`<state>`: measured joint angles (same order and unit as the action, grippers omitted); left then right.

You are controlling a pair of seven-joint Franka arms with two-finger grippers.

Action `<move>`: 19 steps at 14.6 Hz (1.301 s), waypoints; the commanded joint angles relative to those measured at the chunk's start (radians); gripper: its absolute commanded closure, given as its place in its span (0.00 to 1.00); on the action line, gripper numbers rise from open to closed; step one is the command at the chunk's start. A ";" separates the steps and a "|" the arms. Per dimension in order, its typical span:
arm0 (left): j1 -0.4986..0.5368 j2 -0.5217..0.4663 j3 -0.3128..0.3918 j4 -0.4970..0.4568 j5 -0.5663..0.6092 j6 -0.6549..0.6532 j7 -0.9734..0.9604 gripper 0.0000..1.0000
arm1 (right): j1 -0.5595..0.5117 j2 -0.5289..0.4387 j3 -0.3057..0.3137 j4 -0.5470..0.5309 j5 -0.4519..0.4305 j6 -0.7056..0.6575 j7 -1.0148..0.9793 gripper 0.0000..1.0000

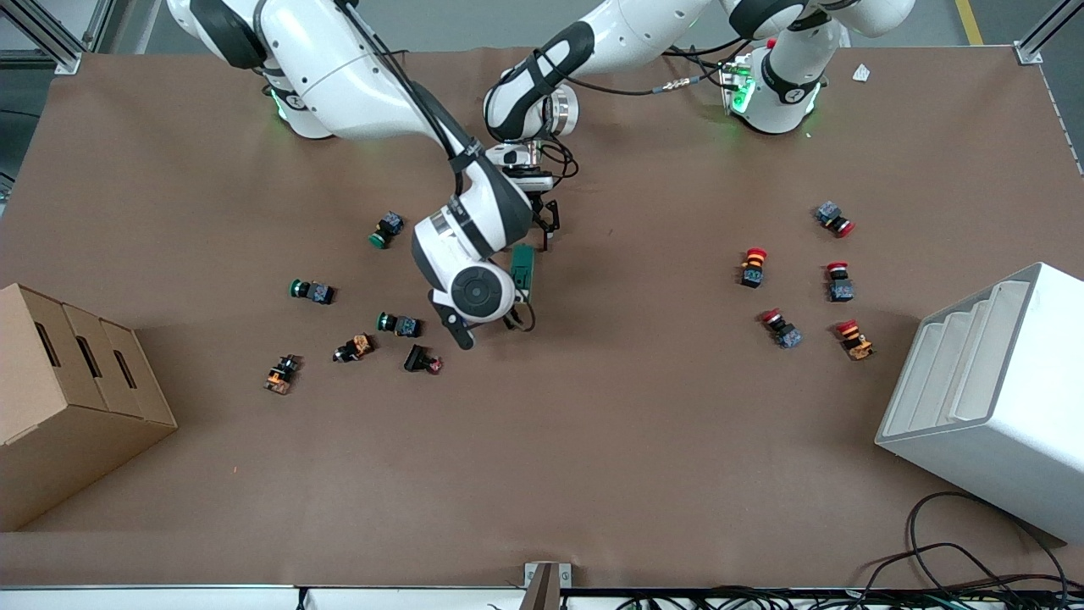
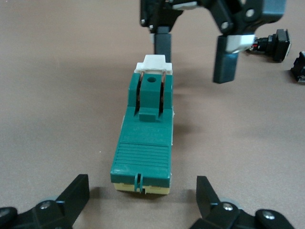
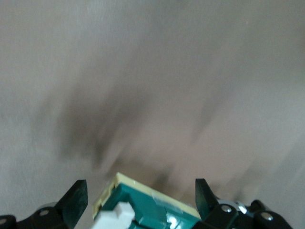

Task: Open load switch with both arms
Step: 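Push the white lever over with the right gripper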

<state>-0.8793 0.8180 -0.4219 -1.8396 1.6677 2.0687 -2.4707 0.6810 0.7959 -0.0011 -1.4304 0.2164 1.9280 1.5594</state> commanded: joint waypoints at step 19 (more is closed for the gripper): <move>-0.015 0.049 0.003 0.031 0.007 0.002 -0.008 0.01 | 0.055 -0.033 -0.008 0.068 0.015 -0.368 0.056 0.00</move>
<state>-0.8841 0.8237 -0.4212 -1.8334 1.6680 2.0595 -2.4678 0.7254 0.7894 -0.0018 -1.3346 0.2171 1.5936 1.6228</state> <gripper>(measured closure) 0.000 0.000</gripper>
